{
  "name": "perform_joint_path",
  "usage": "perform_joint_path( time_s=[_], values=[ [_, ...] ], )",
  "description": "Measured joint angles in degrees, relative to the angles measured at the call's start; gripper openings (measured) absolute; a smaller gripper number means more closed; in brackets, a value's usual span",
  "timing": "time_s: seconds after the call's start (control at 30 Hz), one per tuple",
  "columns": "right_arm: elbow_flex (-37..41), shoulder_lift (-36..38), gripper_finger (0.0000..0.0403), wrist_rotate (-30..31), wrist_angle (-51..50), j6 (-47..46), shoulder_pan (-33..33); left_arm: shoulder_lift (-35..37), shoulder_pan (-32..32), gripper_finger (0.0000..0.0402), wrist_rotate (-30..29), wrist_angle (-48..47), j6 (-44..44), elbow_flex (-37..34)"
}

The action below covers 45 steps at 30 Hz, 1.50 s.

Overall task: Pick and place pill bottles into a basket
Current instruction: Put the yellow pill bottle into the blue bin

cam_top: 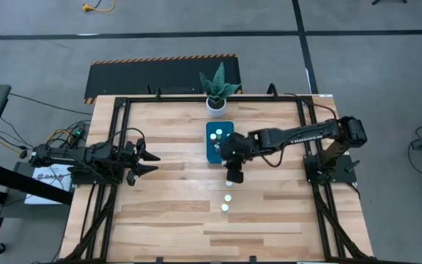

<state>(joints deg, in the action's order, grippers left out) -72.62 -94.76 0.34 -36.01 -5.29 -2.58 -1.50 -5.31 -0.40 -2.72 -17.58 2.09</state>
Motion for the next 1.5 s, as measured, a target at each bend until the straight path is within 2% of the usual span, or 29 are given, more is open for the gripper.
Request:
perform_joint_path(
  time_s=[0.3, 0.63, 1.17, 1.5],
  values=[
    [-1.67, 0.00, 0.0124, 0.17, -0.89, 4.21, 7.95, 0.00, 0.01, 0.0170, 0.00, 0.00, 0.01, 0.00],
    [-0.73, -0.11, 0.0119, -1.74, -0.43, 5.87, 15.58, 0.00, 0.01, 0.0170, 0.00, 0.00, 0.00, 0.00],
    [7.36, -0.17, 0.0124, -1.99, 9.53, 3.72, 13.83, 0.00, 0.00, 0.0170, 0.02, 0.00, 0.00, 0.00],
    [7.57, -0.17, 0.0121, -1.81, 11.02, 4.37, 13.85, 0.00, 0.00, 0.0170, 0.02, 0.00, 0.02, 0.00]
  ],
)
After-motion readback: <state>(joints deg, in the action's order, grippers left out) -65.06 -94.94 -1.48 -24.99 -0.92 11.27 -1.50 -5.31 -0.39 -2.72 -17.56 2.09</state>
